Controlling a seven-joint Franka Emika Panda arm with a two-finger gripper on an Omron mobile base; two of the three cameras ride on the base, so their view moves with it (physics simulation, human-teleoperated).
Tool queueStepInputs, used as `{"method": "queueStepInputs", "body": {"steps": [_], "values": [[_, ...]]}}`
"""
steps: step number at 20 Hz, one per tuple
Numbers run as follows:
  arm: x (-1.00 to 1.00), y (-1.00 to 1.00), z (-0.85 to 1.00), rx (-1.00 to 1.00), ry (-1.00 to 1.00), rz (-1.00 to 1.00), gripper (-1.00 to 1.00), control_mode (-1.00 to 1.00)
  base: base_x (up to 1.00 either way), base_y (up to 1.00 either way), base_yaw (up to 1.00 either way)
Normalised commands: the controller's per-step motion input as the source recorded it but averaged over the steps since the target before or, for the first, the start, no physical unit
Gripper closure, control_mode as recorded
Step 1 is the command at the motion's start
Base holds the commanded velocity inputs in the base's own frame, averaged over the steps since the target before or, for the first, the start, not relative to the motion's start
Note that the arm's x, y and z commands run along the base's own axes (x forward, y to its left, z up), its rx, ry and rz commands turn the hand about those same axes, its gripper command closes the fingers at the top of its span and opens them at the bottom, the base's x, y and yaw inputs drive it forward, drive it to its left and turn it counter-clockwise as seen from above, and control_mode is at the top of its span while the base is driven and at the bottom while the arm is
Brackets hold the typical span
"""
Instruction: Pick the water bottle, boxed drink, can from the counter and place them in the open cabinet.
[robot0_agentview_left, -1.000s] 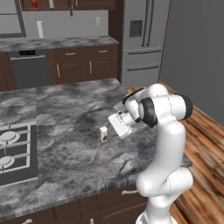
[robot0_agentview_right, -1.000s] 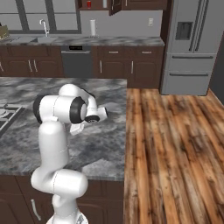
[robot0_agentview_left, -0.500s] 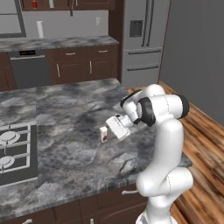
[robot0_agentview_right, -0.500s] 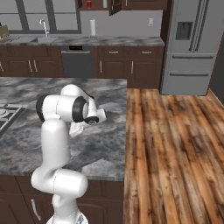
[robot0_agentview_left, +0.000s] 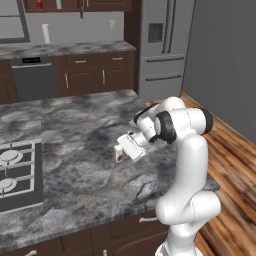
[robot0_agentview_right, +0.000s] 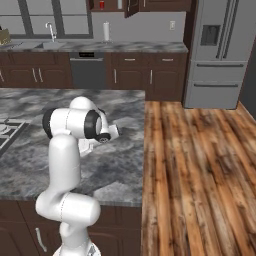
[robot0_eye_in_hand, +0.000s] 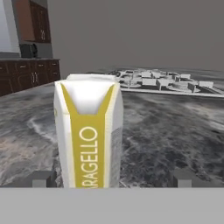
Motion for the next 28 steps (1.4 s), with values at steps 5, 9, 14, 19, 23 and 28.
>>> {"method": "queueStepInputs", "body": {"steps": [5,9,14,19,23,28], "values": [[-0.07,0.13,0.00,0.04,0.02,0.03,-1.00,-1.00,0.00,0.00,0.00],[0.00,0.01,0.00,0.00,0.01,0.00,-1.00,-1.00,0.00,0.00,0.00],[0.00,0.00,0.00,0.00,0.00,0.00,1.00,-1.00,0.00,0.00,0.00],[0.00,0.00,0.00,0.00,0.00,0.00,1.00,-1.00,0.00,0.00,0.00],[-0.04,0.00,0.00,0.00,0.01,0.00,1.00,-1.00,0.00,0.00,0.00],[-0.50,-0.19,0.55,0.00,0.06,-0.19,1.00,-1.00,0.00,0.00,0.00]]}}
